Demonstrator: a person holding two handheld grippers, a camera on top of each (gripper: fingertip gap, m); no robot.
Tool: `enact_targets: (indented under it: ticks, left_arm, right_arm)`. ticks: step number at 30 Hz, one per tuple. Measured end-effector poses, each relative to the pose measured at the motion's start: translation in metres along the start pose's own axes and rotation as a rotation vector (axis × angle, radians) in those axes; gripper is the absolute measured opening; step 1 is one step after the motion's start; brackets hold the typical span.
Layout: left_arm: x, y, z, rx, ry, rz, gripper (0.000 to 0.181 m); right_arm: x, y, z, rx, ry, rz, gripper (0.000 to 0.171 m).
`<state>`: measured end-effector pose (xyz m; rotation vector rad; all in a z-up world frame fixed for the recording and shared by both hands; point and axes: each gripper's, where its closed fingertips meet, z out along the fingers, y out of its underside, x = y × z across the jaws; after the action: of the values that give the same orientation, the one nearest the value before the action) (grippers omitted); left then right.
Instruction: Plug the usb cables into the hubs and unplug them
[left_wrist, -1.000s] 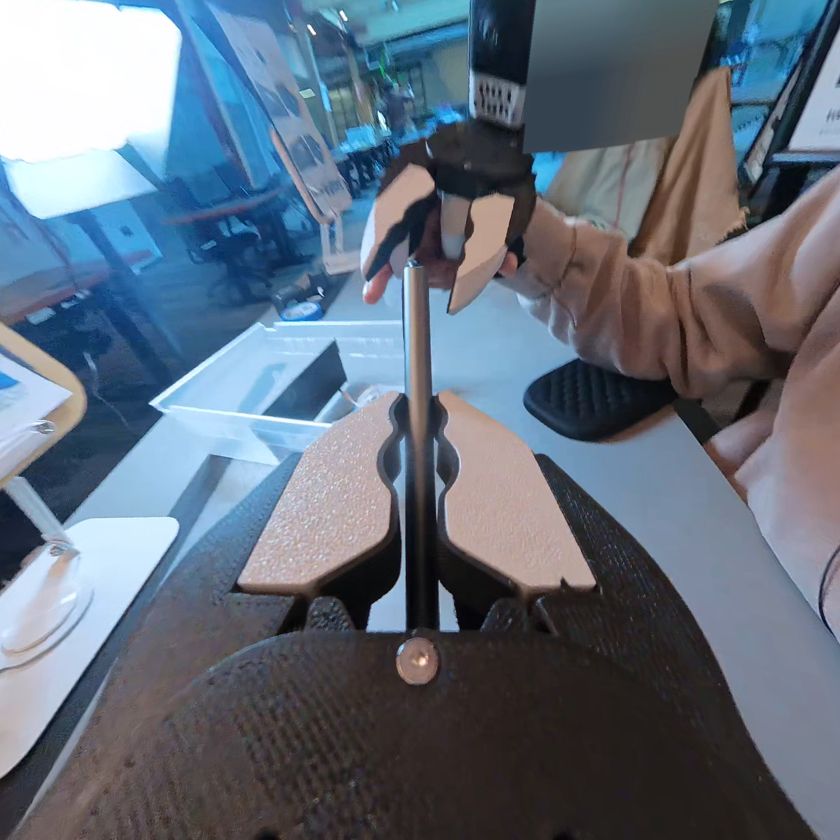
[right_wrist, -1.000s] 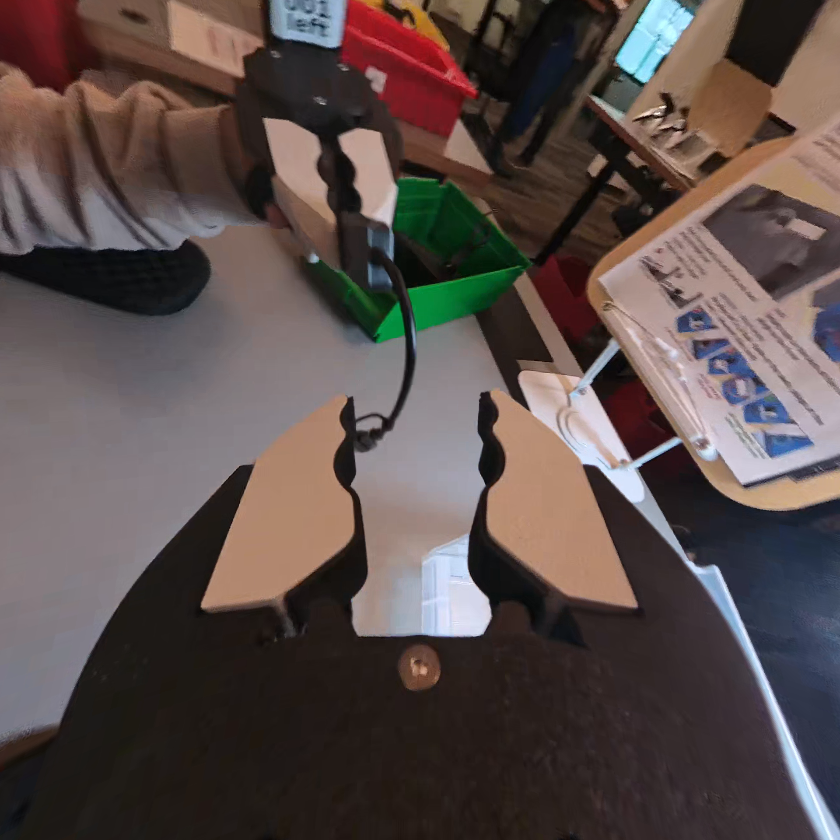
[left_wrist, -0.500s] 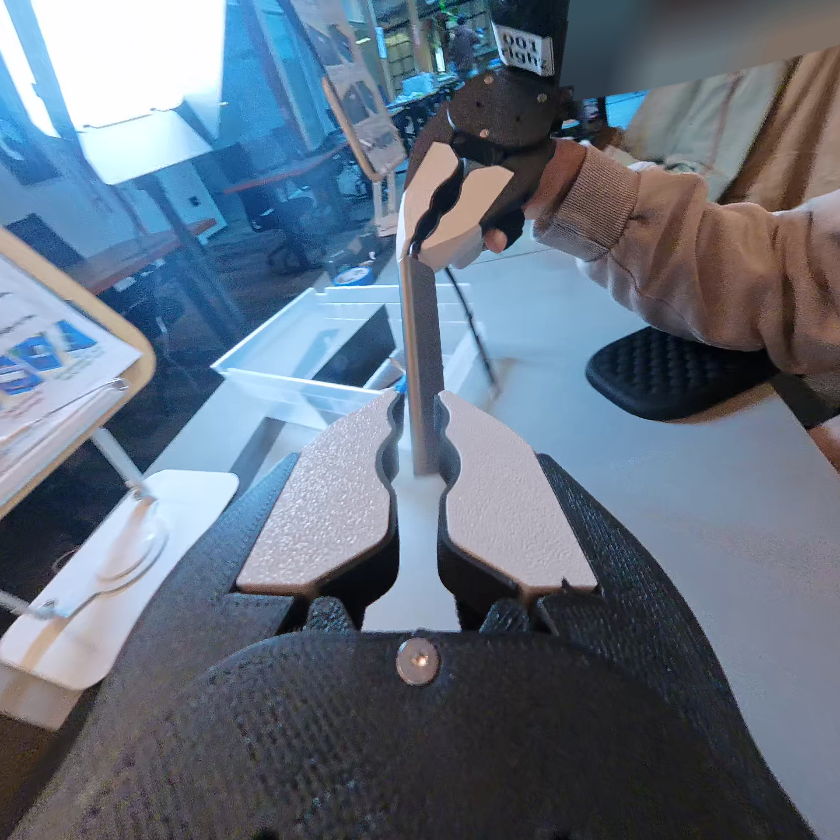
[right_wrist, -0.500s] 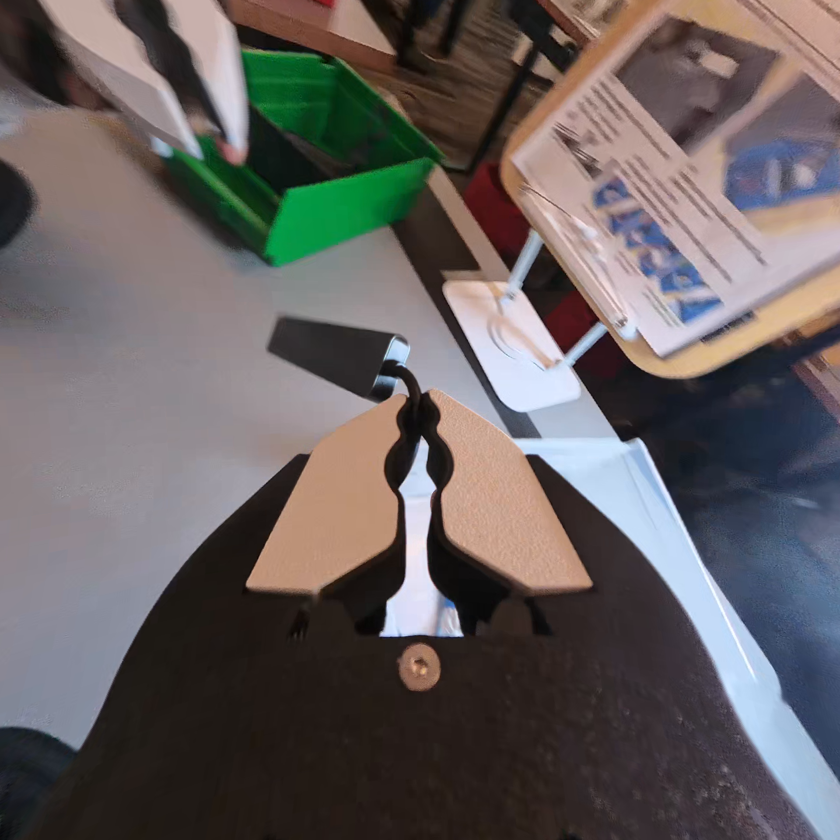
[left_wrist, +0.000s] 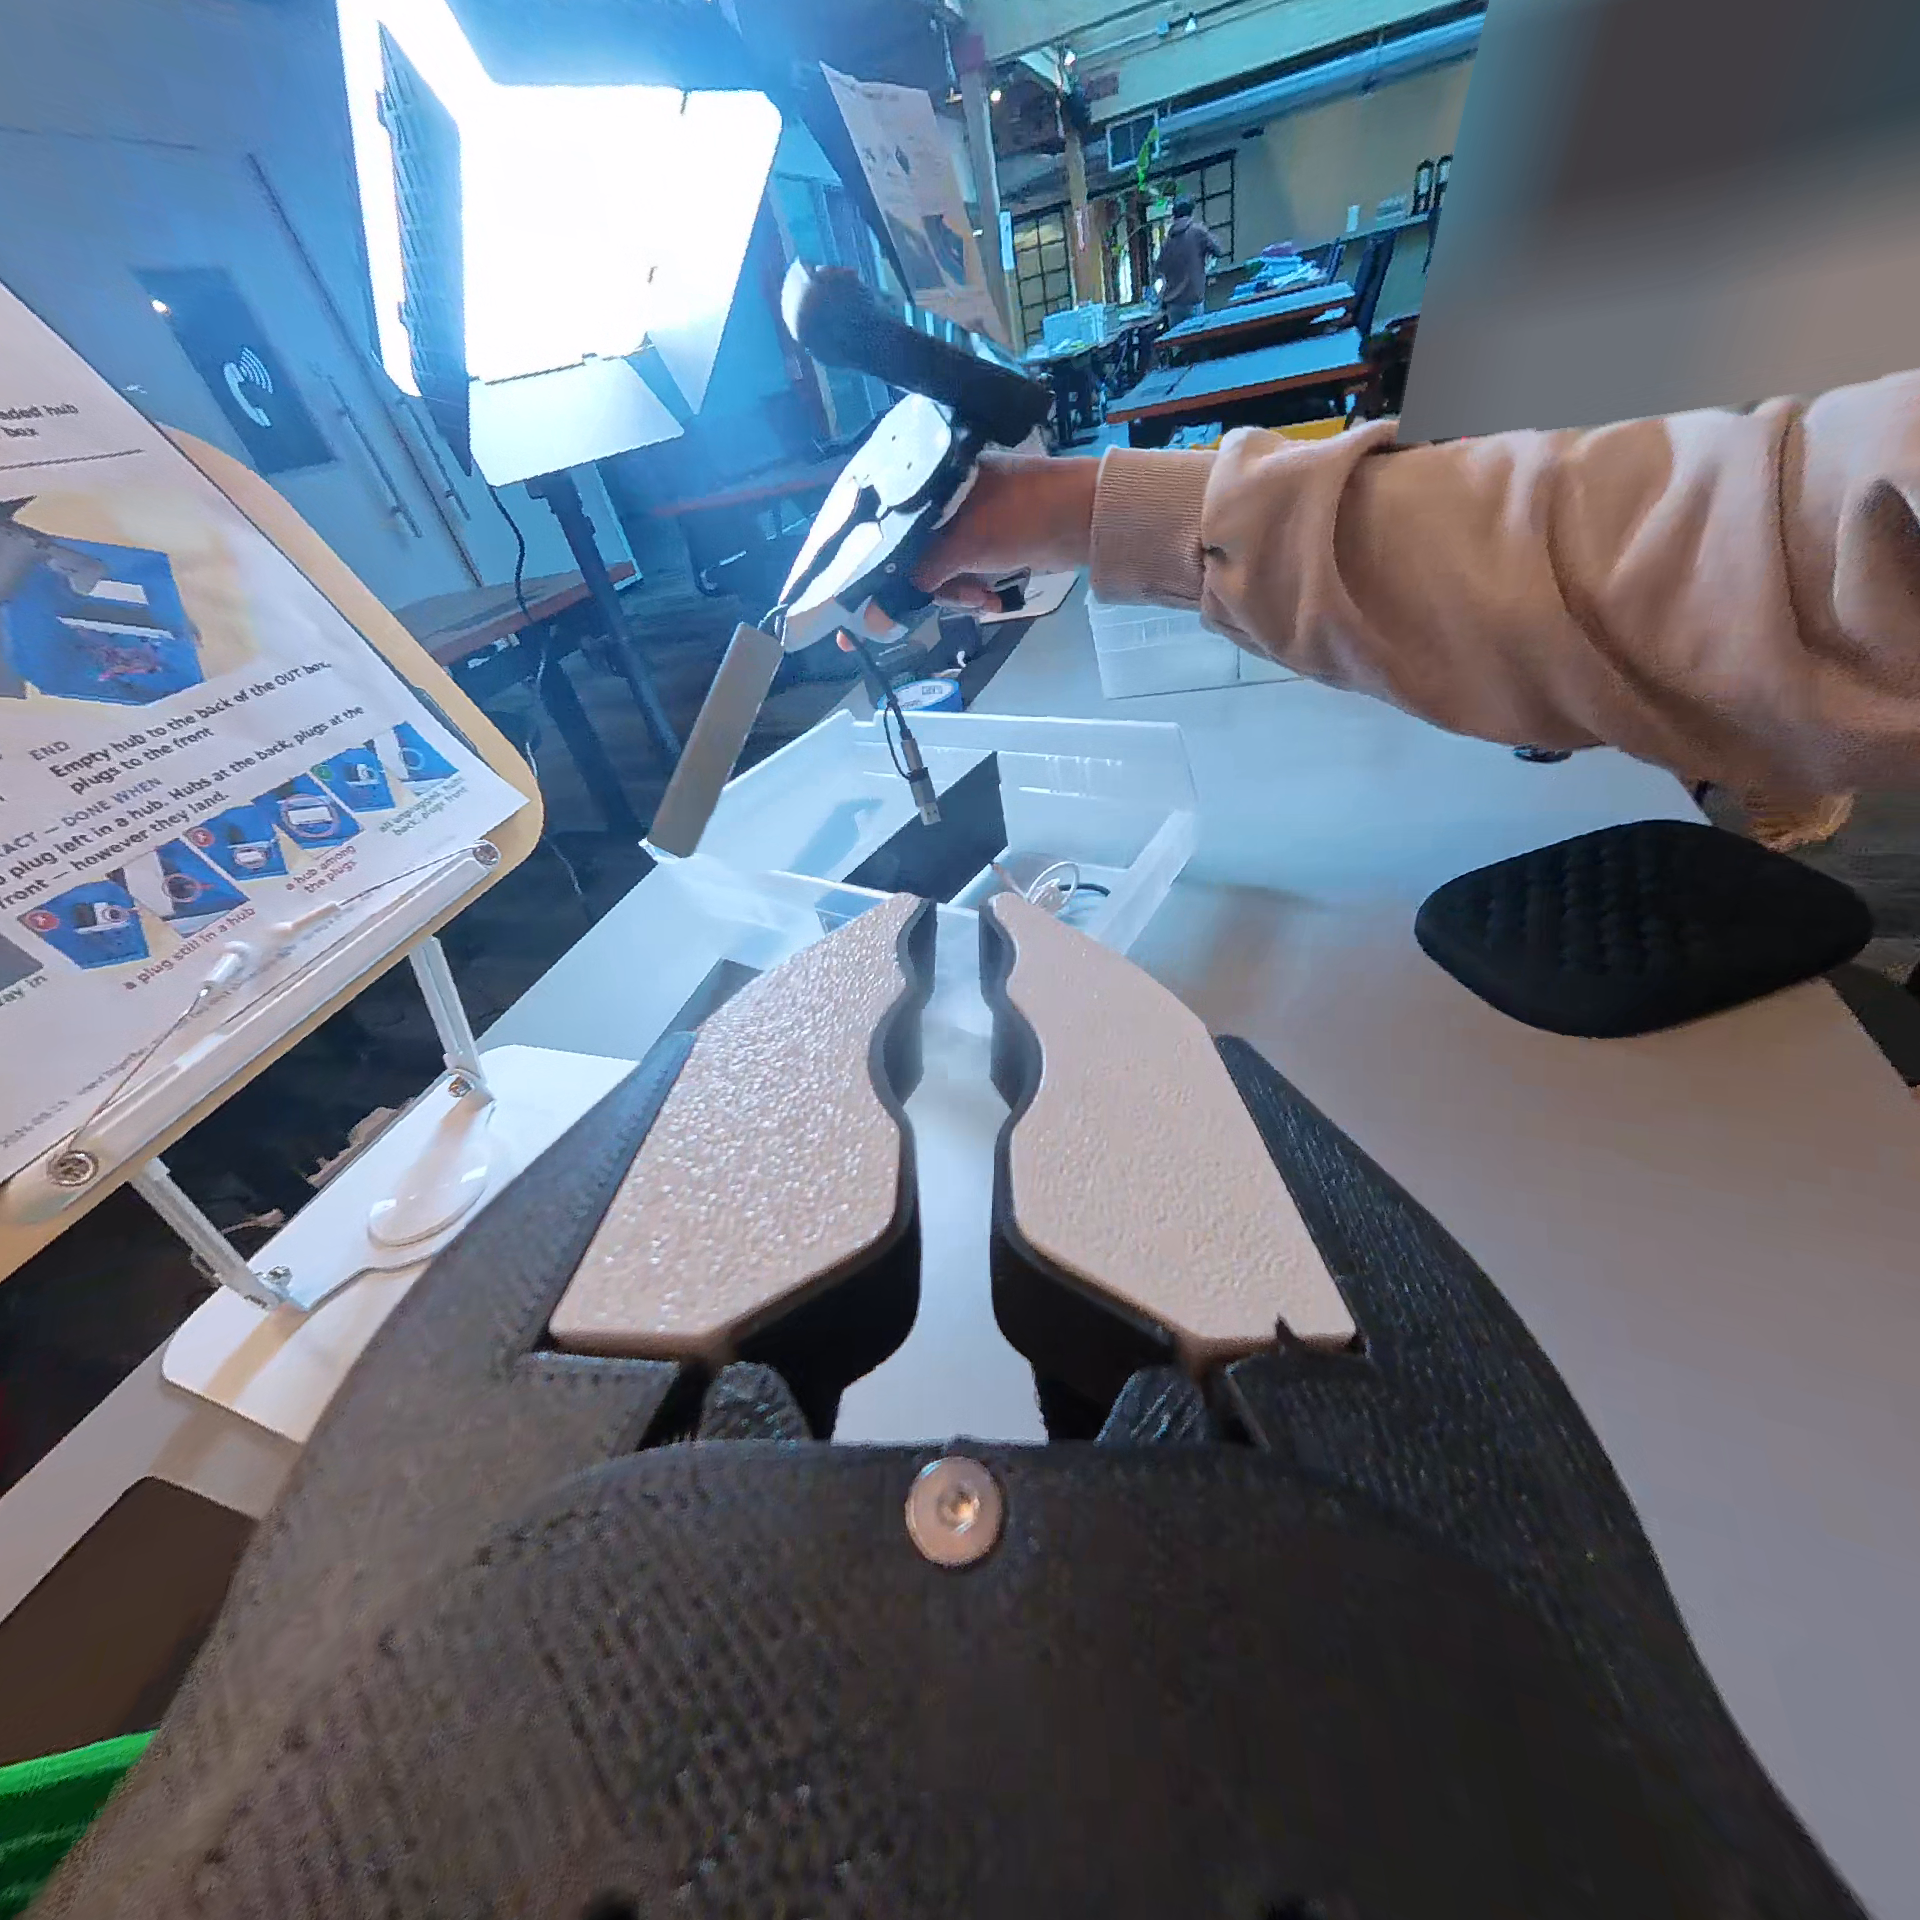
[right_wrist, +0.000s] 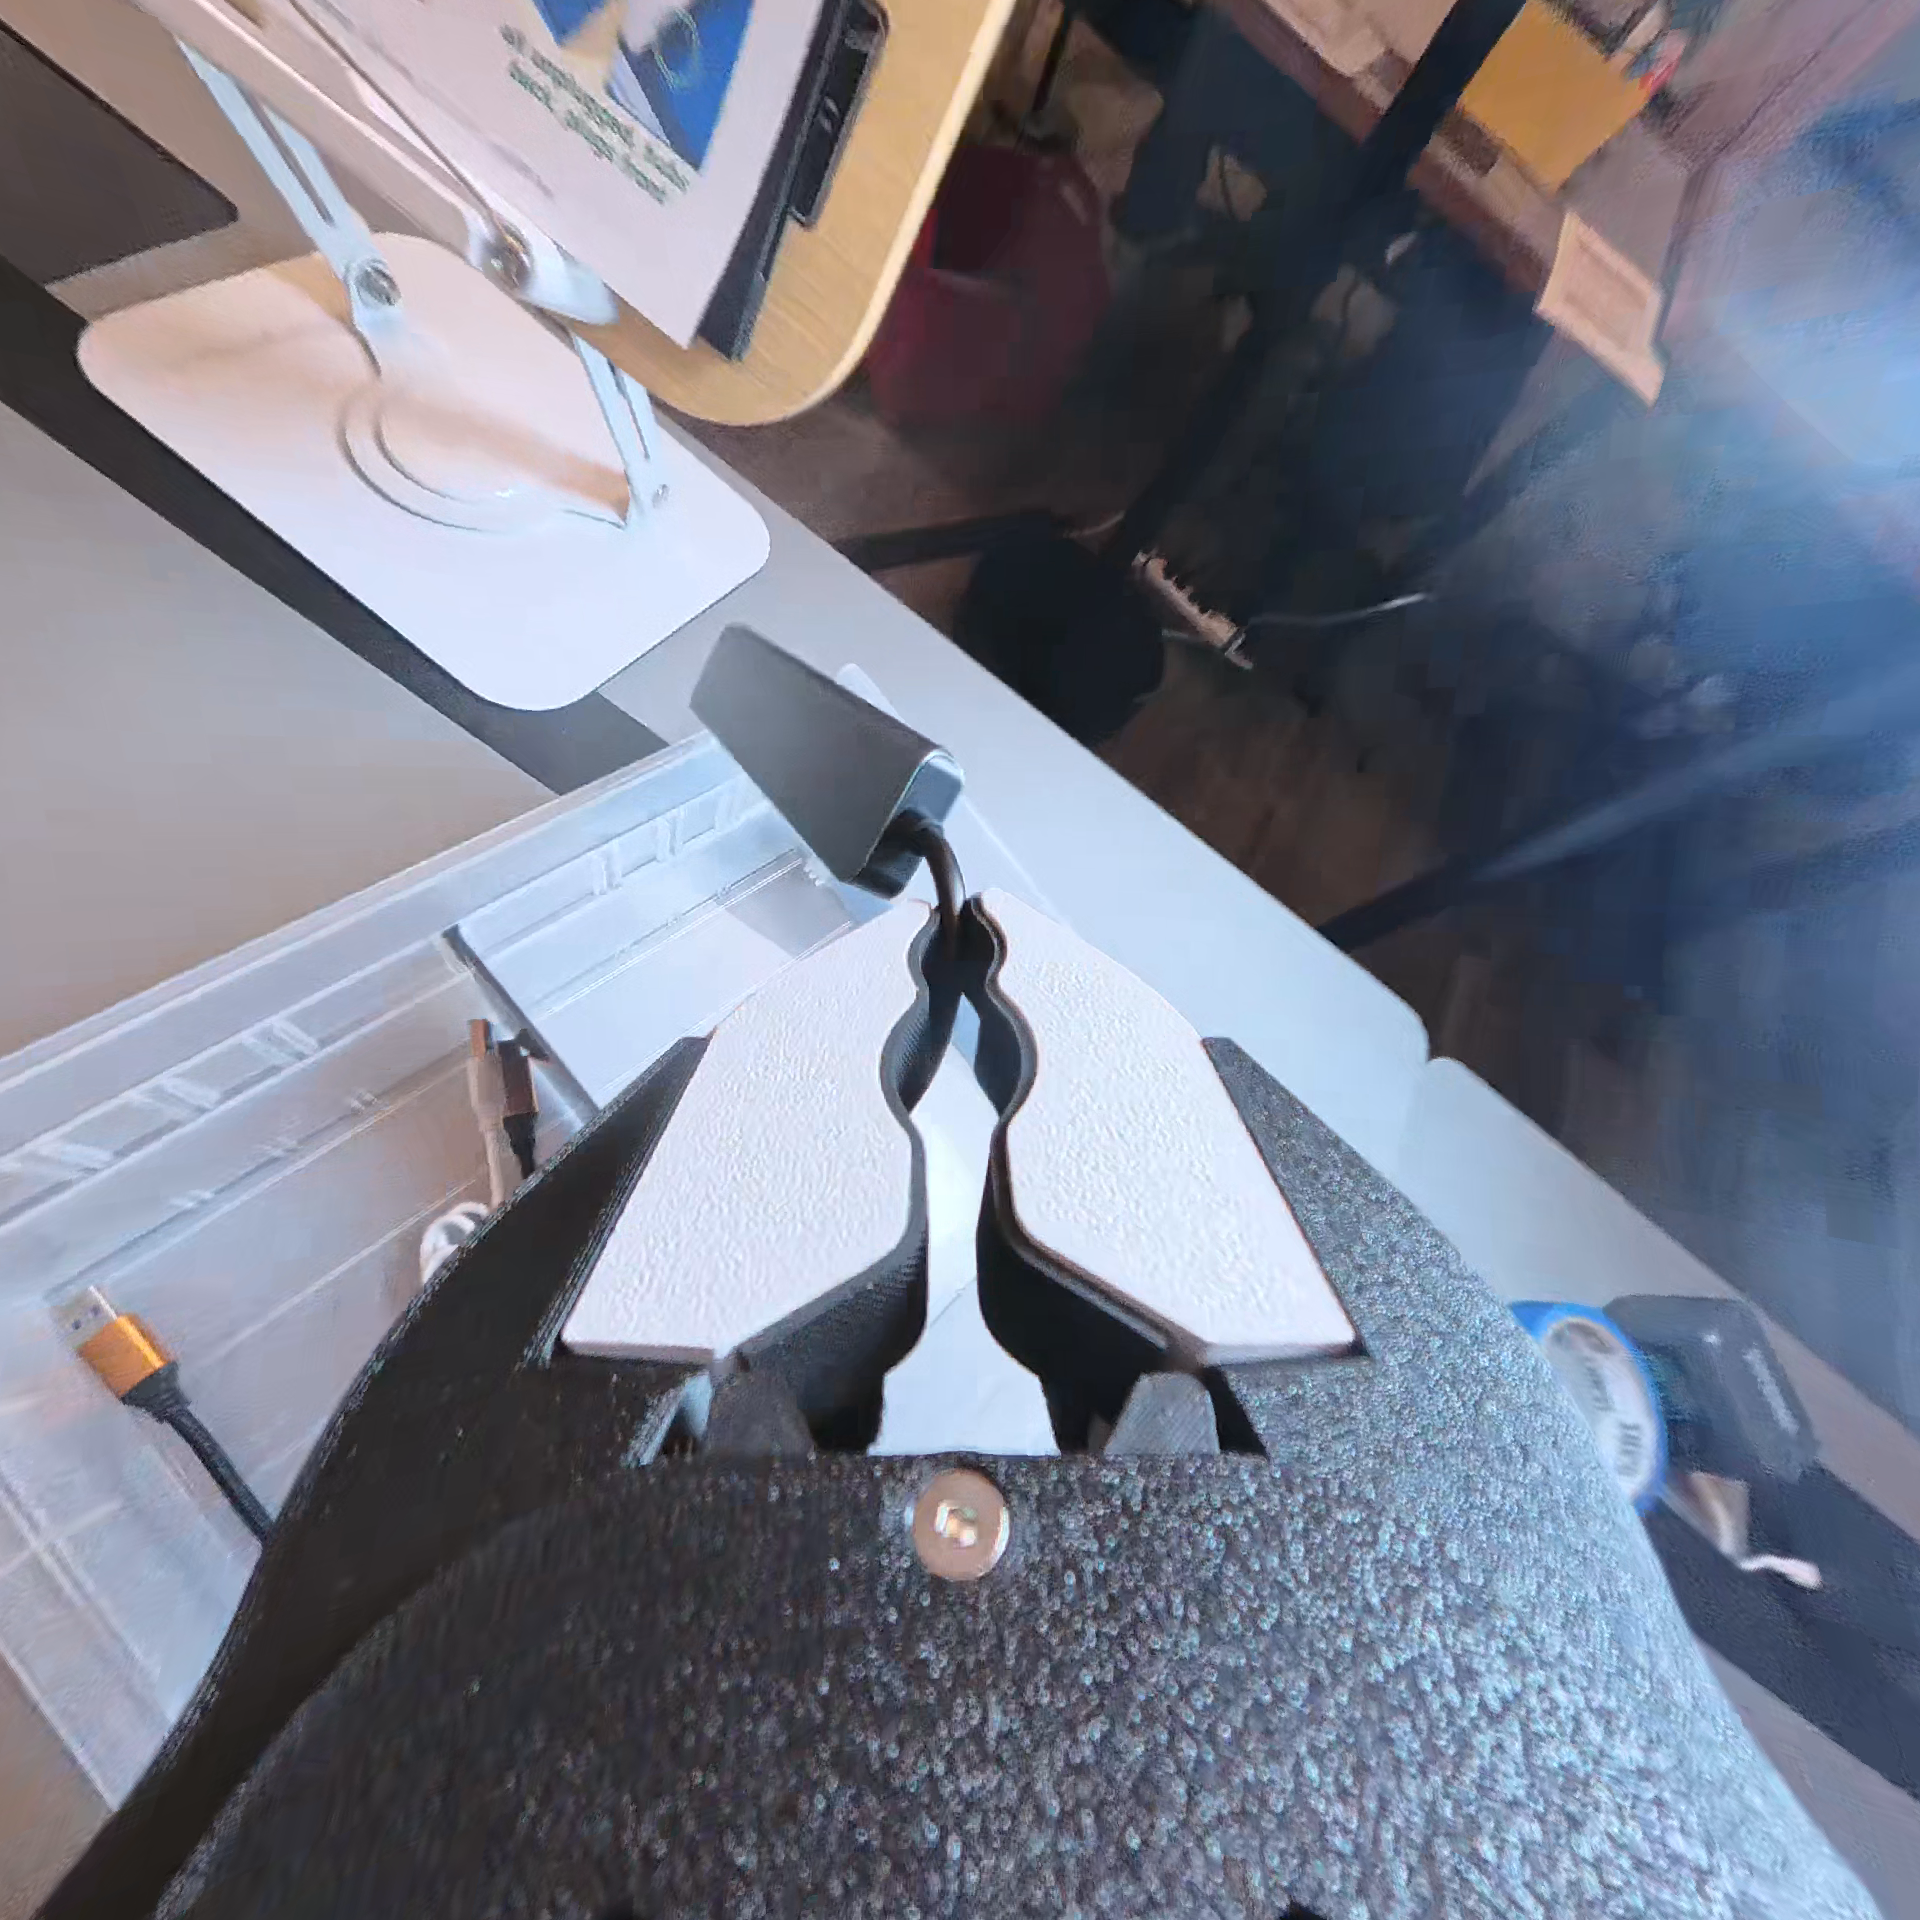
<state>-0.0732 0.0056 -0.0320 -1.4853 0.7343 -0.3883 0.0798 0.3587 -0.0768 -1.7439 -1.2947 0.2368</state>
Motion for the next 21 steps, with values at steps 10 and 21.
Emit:
enact_targets:
  ticks: [10,21]
  left_arm:
    - [-0.007,0.014,0.002,-0.035,-0.008,-0.02,0.007]
    - [-0.008,0.028,0.007,-0.058,0.016,-0.071,0.007]
  right_arm:
    - [0.048,0.066,0.049,-0.246,0.182,0.099,0.003]
    - [0.053,0.116,0.038,-0.504,0.243,-0.255,0.035]
